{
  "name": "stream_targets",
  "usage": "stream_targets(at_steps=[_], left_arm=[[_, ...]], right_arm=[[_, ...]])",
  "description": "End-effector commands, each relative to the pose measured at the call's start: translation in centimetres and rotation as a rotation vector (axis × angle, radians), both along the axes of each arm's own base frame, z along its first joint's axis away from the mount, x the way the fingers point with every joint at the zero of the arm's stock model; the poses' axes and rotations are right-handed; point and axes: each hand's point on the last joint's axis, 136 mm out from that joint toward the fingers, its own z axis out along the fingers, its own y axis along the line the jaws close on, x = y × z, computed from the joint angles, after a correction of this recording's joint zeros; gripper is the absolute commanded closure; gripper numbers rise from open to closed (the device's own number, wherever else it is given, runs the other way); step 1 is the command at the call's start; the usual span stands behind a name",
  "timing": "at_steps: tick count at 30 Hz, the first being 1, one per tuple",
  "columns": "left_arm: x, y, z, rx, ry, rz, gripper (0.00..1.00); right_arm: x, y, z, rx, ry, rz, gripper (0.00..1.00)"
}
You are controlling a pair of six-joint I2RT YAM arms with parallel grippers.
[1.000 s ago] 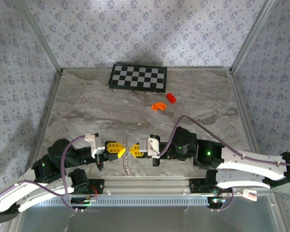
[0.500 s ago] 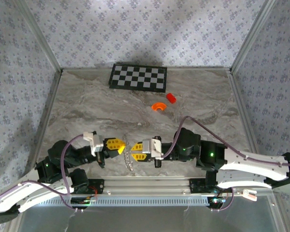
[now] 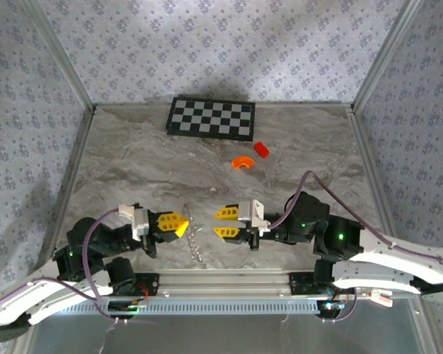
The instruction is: Put the keys on the keyring
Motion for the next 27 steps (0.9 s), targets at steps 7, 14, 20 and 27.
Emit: stream_targets(at_steps=[7, 14, 20, 27], left_arm=[[-1.9, 0.7, 3.3, -0.097, -0.083, -0.079, 1.00], [-1.8, 0.1, 3.1, -0.080, -0.084, -0.088, 1.00], [-1.8, 0.1, 2.9, -0.075, -0.082, -0.088, 1.00], [-1.7, 0.0, 2.7, -0.066, -0.082, -0.083, 1.00]], right_arm=[[-0.6, 1.1, 2.3, 0.029, 0.095, 0.063, 0.61], [-0.1, 2.3, 1.7, 0.007, 0.126, 0.054, 0.61], [0.4, 2.8, 1.3, -0.003, 0.133, 0.033, 0.66], [0.4, 3.2, 1.0, -0.010, 0.132, 0.044, 0.71]])
